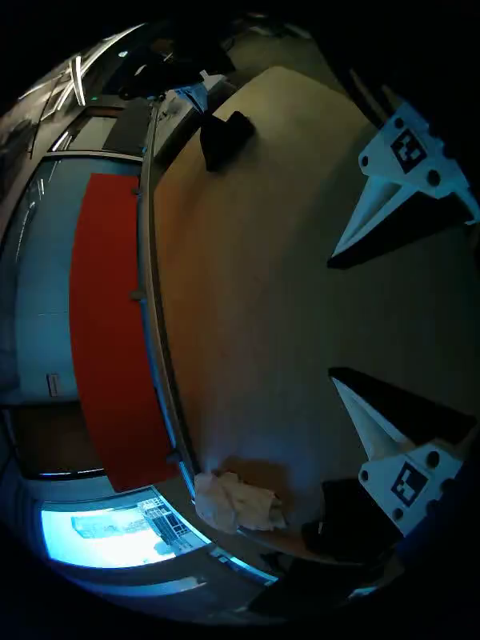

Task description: Fold towel

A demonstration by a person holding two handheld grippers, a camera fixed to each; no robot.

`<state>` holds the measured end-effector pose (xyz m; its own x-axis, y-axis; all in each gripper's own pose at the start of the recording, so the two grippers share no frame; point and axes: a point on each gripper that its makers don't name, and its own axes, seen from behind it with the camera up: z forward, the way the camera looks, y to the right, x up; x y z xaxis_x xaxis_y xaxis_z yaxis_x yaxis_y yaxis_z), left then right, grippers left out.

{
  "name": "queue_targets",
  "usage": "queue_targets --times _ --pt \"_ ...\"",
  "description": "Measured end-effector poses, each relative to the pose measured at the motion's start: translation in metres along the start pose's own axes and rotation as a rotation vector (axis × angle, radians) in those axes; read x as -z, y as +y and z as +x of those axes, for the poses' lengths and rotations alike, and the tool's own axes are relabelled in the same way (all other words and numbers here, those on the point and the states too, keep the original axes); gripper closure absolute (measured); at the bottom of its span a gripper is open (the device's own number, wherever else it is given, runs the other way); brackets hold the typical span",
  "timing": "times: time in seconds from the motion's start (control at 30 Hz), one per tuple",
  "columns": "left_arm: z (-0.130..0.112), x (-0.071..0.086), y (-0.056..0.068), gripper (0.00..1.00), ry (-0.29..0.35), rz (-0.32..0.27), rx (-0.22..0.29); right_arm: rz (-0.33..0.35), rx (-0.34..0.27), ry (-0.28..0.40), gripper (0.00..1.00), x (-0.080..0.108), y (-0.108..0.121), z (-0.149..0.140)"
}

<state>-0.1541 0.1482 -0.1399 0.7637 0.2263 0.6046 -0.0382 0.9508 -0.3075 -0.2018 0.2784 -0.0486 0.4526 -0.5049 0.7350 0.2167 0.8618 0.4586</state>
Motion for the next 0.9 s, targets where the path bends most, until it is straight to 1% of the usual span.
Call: queue_targets --times 0.13,0.33,0.5,0.9 --pt "-0.001 0.0 0.0 0.1 -0.004 0.003 -0.005 -0.003 -0.017 -0.036 0.95 -0.006 0.001 -0.017" --pt "-0.002 0.001 -0.001 0.1 -0.007 0.006 -0.008 0.001 -0.039 -0.064 0.95 -0.01 -0.002 -0.032" --pt "-0.002 0.001 -0.002 0.1 -0.009 0.008 -0.009 -0.001 -0.045 -0.081 0.95 -0.011 -0.002 -0.04" --pt "-0.003 -0.001 -0.001 0.1 -0.015 0.009 -0.012 -0.005 -0.05 -0.118 0.94 -0.021 -0.005 -0.05"
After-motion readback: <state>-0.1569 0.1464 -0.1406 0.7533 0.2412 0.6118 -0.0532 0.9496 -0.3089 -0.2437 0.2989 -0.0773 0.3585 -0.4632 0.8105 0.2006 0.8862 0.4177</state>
